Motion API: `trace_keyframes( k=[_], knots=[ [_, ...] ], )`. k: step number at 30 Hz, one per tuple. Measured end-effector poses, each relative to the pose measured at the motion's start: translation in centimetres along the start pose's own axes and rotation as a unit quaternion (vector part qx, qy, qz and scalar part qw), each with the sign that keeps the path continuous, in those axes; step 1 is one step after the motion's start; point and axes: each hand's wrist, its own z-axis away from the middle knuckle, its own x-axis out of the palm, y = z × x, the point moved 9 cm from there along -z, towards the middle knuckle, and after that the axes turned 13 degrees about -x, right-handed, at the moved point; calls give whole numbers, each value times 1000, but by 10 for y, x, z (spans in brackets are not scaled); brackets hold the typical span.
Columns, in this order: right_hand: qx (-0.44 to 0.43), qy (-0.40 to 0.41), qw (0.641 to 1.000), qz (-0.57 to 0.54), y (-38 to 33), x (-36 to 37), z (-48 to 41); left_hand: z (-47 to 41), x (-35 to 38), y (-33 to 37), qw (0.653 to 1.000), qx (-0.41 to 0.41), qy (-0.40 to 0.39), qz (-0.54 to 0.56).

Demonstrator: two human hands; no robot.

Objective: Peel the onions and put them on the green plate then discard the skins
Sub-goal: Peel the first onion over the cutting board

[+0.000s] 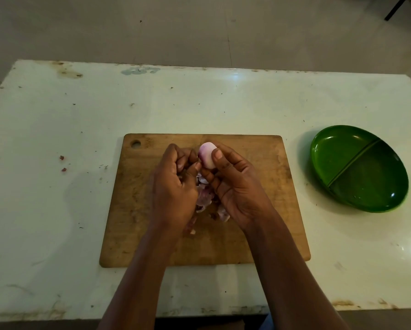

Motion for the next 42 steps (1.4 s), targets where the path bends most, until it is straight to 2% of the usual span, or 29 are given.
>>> trace_keyframes(
  k=[3,8,13,20,28,31,33,36,39,42],
  knots=[
    [-9,-2,1000,-18,-1,3,0,-2,1,-2,1000,-10,-7,5],
    [-43,-7,999,20,-6,4,1,-3,1,-9,999,-35,2,-8],
    [-99,-11,987,124,-12,1,0,-5,4,-18,997,-81,-6,-10],
    [-176,-33,956,233,-24,12,3,-4,5,-15,997,-78,-22,-11],
    [-289,-27,892,345,-32,23,11,-5,5,-18,994,-105,-14,0],
    [-337,-22,853,399,-36,28,16,-4,6,-18,995,-94,-10,-9],
    [-349,15,828,440,-41,21,16,-2,5,-13,998,-67,0,-20],
    [-309,114,853,404,-54,-10,9,1,-1,-4,999,-26,31,-3],
    [-271,103,902,319,-53,-16,5,0,-8,-1,998,-10,52,24],
    [-183,100,955,209,-32,-17,0,-1,-10,0,998,8,61,25]
  ],
)
